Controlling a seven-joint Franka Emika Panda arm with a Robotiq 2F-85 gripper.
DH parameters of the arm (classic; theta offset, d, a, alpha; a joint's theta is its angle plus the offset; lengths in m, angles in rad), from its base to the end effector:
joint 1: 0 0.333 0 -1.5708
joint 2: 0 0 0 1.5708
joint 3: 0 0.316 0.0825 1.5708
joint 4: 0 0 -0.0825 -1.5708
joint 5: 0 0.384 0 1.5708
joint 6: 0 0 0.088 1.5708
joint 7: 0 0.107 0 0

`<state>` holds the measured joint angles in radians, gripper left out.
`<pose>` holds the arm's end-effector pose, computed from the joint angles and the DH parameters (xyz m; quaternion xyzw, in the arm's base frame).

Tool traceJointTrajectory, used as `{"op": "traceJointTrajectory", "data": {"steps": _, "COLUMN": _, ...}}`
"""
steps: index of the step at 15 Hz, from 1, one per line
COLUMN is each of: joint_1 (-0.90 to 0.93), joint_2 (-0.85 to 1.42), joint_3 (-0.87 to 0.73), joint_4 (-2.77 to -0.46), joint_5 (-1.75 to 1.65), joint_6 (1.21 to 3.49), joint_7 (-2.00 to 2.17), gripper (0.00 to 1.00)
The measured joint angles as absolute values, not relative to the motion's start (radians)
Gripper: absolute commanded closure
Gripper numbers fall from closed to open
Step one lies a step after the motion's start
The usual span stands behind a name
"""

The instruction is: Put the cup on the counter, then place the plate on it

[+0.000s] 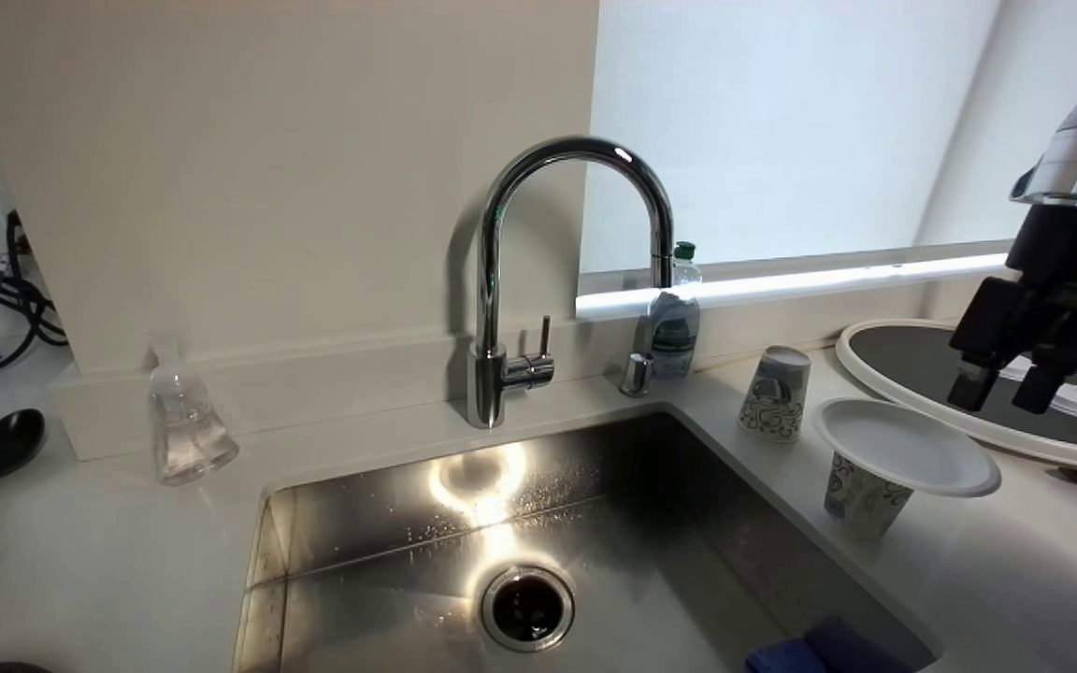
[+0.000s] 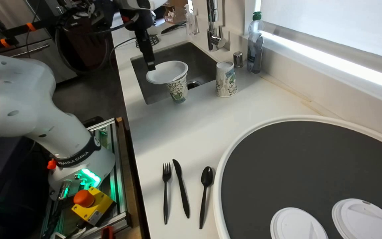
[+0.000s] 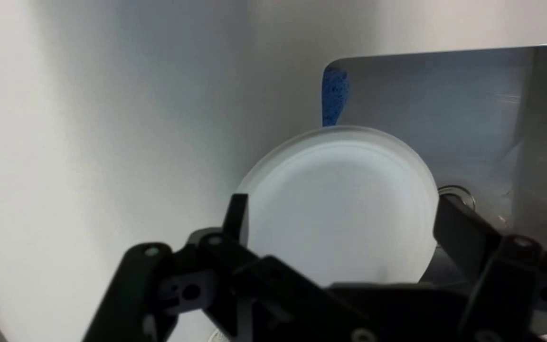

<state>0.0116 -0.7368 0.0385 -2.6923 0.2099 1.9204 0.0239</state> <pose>0.3195 0.0304 0.4457 -0.9958 0.0298 0.0199 0.0843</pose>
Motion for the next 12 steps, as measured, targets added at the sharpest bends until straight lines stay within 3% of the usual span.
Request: {"op": "traceJointTrajectory", "data": {"steps": 12, "joint_1": 0.045, "joint_2": -0.736, "joint_3": 0.128, "joint_4": -2.64, "joint_5": 0.21, "joint_6": 1.92, "joint_7": 0.09, "gripper": 0.0}}
